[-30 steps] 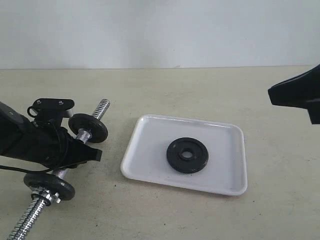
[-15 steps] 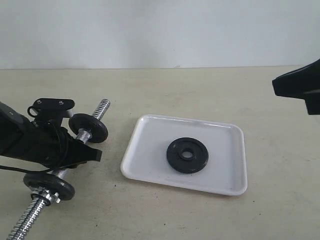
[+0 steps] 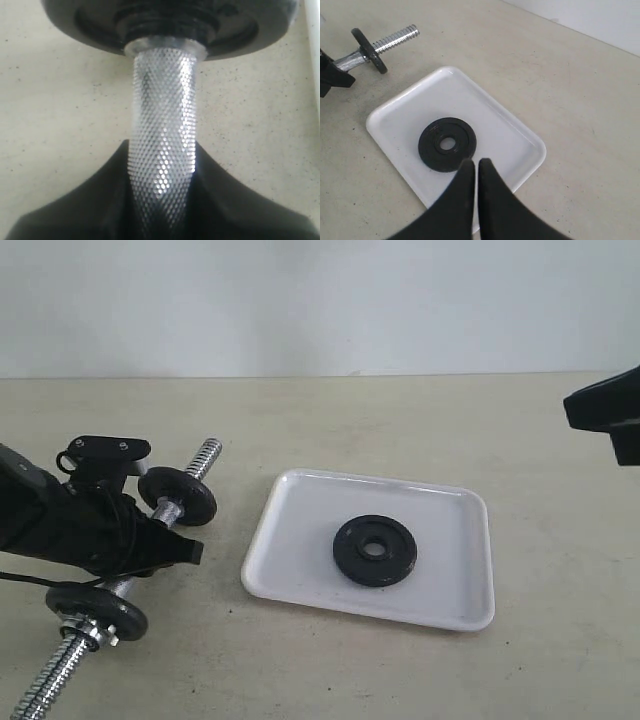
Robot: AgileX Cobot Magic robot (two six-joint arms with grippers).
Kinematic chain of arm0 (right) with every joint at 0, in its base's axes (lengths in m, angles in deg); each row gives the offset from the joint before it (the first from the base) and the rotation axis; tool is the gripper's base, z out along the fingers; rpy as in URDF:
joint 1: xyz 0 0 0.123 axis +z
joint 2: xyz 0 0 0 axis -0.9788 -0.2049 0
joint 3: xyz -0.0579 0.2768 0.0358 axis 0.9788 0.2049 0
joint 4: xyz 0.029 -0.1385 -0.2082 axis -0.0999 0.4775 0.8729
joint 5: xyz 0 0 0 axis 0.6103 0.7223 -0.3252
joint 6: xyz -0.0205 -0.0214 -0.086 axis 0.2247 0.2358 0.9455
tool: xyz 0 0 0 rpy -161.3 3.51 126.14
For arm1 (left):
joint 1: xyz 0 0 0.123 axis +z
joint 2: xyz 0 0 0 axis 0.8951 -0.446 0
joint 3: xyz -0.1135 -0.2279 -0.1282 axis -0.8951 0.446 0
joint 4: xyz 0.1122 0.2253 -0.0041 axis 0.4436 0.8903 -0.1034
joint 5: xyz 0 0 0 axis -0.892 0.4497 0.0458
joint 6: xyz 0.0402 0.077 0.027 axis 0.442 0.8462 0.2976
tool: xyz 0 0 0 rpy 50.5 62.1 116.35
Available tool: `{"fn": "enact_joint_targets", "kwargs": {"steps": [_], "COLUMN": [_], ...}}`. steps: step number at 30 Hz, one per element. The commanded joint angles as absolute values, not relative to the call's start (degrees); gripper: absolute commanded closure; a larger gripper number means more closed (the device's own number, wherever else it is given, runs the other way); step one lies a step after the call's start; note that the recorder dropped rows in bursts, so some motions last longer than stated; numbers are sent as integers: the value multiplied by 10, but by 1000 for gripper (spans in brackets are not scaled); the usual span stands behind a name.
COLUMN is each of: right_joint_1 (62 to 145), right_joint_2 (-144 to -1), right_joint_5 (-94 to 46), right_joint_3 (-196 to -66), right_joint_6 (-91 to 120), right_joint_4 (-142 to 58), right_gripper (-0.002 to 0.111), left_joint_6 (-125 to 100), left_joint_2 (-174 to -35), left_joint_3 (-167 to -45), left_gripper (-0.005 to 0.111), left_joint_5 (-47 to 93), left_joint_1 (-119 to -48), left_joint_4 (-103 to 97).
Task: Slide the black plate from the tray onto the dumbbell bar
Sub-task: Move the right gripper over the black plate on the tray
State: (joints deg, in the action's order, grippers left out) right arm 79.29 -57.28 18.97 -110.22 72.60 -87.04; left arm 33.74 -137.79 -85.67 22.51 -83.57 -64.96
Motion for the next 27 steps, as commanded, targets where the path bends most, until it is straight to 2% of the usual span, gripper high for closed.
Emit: {"fn": "enact_joint_targets", "kwargs": {"steps": [1,8,14,23,27], "right_joint_1": [793,793,799,925,953], "right_joint_2": [-573,-584,-653,-748,-788], "right_joint_5": [170,169,185,62,5], "right_joint_3": [-1104,-1104,-1104,-1104,-1105], "right_joint_6": [688,681,669,668,651], "right_joint_4": [-847,-847,-847,-825,-819], "right_gripper": [108,108,108,108,108], "left_joint_6": [342,342,347,351,366], "left_joint_2": [-1368,-1348,-1305,-1278,-1278], "left_joint_3": [-857,-857,-857,-857,-853], "left_gripper": [102,102,102,102,102], "left_joint_5": [203,206,207,216,218], "left_joint_1": [-834,-834,-834,-834,-834], "left_joint_4": [-645,-645,-645,-645,-645]}}
